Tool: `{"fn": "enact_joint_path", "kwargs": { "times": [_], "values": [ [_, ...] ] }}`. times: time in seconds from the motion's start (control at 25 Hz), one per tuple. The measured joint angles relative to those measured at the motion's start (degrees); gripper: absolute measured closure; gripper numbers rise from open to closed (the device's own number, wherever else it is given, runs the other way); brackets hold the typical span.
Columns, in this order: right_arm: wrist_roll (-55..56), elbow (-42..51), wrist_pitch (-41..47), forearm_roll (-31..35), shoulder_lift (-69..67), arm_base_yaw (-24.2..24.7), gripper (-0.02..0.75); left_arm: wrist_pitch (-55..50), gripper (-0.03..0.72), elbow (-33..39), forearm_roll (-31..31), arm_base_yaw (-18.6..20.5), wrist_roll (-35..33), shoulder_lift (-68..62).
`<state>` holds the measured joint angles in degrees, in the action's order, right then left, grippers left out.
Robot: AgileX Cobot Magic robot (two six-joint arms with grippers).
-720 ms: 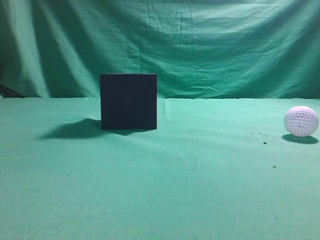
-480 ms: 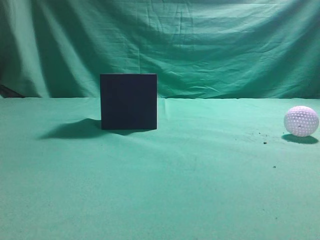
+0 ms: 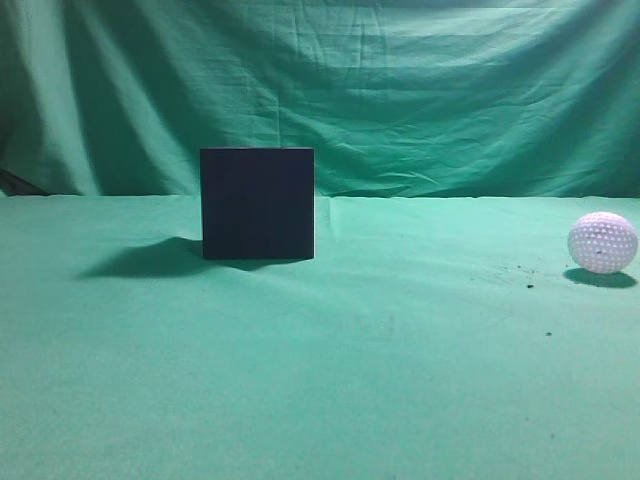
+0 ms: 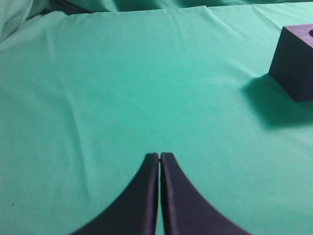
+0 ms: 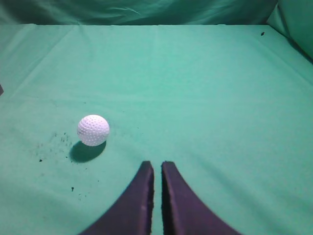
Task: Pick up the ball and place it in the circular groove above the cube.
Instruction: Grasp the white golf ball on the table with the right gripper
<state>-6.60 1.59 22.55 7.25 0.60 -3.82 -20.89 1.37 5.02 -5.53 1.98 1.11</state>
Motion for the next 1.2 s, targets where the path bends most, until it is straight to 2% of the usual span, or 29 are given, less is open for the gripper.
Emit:
{"fn": "enact_joint_path", "kwargs": {
  "times": [0.2,0.52,0.6,0.76,1.0,1.2],
  "values": [
    [-0.17,0.00,-1.75,0.00,0.00,0.00,0.738,0.00,0.688,0.00,0.00,0.00,0.00,0.00],
    [0.13,0.11,-28.21,10.61,0.00,0.00,0.738,0.00,0.688,0.00,0.00,0.00,0.00,0.00],
    [0.13,0.11,-31.01,11.50,0.00,0.00,0.738,0.00,0.688,0.00,0.00,0.00,0.00,0.00],
    [-1.79,-6.91,-21.36,11.84,-1.97,0.00,0.738,0.00,0.688,0.00,0.00,0.00,0.00,0.00],
    [-2.73,-21.92,-3.04,14.69,-17.54,0.00,0.738,0.00,0.688,0.00,0.00,0.00,0.00,0.00],
    [-6.45,-27.41,4.62,15.45,-28.37,0.00,0.738,0.00,0.688,0.00,0.00,0.00,0.00,0.00]
  ]
}}
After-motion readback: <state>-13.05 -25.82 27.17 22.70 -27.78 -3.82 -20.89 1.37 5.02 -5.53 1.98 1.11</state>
